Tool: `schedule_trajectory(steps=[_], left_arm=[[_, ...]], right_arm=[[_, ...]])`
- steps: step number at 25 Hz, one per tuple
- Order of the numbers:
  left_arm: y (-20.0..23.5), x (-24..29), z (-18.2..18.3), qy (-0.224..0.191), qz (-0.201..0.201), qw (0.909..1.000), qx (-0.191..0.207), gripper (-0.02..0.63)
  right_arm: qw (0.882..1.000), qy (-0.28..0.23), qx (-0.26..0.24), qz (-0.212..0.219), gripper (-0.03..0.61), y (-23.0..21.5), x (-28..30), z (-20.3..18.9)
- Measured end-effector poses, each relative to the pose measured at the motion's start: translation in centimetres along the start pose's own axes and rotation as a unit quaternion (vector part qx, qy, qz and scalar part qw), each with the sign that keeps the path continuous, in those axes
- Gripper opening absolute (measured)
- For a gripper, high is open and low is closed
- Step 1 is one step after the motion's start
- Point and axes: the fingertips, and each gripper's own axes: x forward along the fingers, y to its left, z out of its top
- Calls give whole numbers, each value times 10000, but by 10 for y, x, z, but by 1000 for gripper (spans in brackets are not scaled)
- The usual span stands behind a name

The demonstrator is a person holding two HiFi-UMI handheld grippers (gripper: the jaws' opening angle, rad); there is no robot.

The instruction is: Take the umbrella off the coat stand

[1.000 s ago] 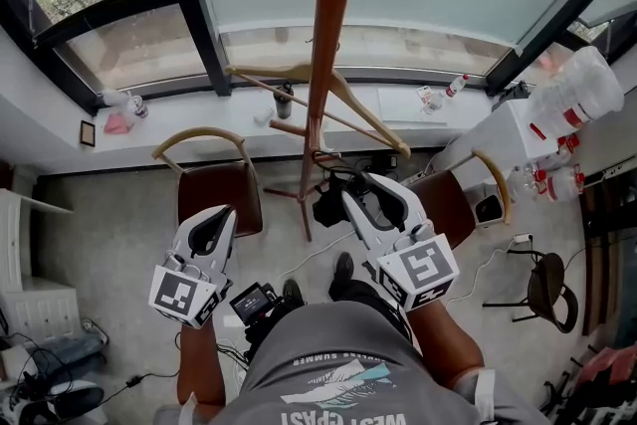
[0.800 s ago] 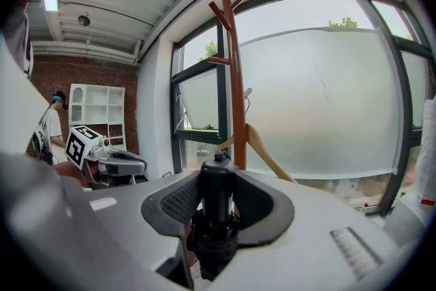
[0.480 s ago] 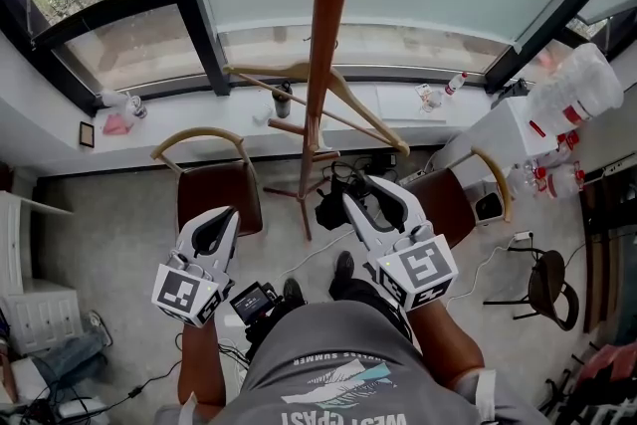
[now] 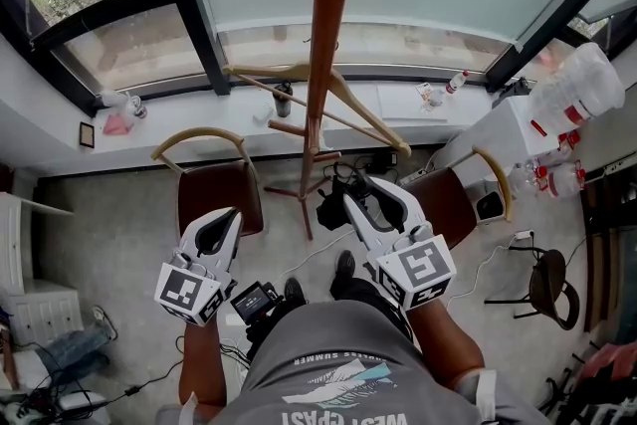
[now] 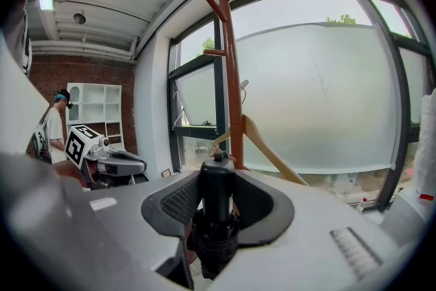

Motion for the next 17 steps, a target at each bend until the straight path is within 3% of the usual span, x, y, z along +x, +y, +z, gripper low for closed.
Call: schedule_trajectory(steps=[17], left_arm=[[5, 16, -28, 219, -199, 9992, -272, 2]], right_arm=[[9998, 188, 11, -24, 146, -2, 13, -14]])
